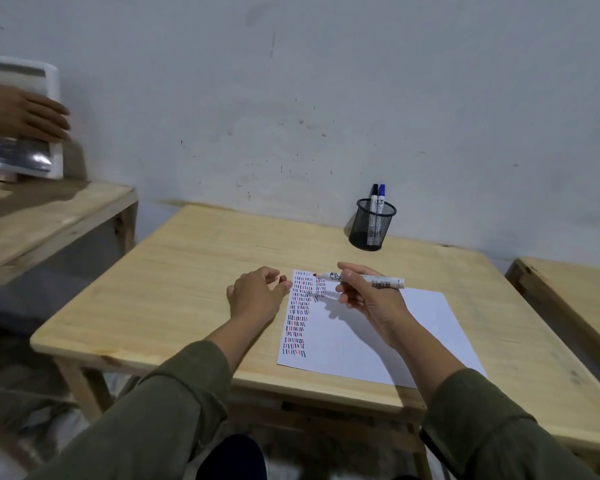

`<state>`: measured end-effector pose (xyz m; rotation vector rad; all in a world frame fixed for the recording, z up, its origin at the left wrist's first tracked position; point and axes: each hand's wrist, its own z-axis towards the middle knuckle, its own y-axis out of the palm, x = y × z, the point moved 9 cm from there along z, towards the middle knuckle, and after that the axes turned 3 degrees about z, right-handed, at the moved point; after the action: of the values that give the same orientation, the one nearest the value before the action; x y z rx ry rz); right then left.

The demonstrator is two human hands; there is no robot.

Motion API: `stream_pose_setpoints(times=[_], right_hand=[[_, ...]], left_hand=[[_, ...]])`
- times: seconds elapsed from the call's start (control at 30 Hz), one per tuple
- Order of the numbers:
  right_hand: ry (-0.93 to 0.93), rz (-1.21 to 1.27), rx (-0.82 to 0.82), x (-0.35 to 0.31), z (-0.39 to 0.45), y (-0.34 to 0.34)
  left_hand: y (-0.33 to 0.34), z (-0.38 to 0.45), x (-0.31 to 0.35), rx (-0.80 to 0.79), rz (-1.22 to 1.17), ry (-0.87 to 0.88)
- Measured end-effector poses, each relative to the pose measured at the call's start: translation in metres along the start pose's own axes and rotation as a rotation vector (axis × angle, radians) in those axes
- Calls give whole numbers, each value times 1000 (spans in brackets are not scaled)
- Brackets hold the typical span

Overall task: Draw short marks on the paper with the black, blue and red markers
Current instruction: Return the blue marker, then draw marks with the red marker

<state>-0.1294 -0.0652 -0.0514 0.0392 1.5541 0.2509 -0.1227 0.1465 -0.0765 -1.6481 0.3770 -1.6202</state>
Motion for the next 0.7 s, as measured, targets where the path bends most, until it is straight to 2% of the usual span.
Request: stream_pose_setpoints(times=[0.17, 0.27, 0.37, 0.7], right_hand=[[-13, -99, 35, 8, 1, -4], [-46, -161, 104, 13, 2, -13], [-69, -232, 169, 15, 4, -21], [-82, -315, 109, 18, 3, -13]], left_hand=[[5, -4, -7, -90, 95, 79], [8, -7, -9, -89, 206, 119], [11, -5, -10, -87, 221, 117], [10, -6, -7, -99, 214, 134]])
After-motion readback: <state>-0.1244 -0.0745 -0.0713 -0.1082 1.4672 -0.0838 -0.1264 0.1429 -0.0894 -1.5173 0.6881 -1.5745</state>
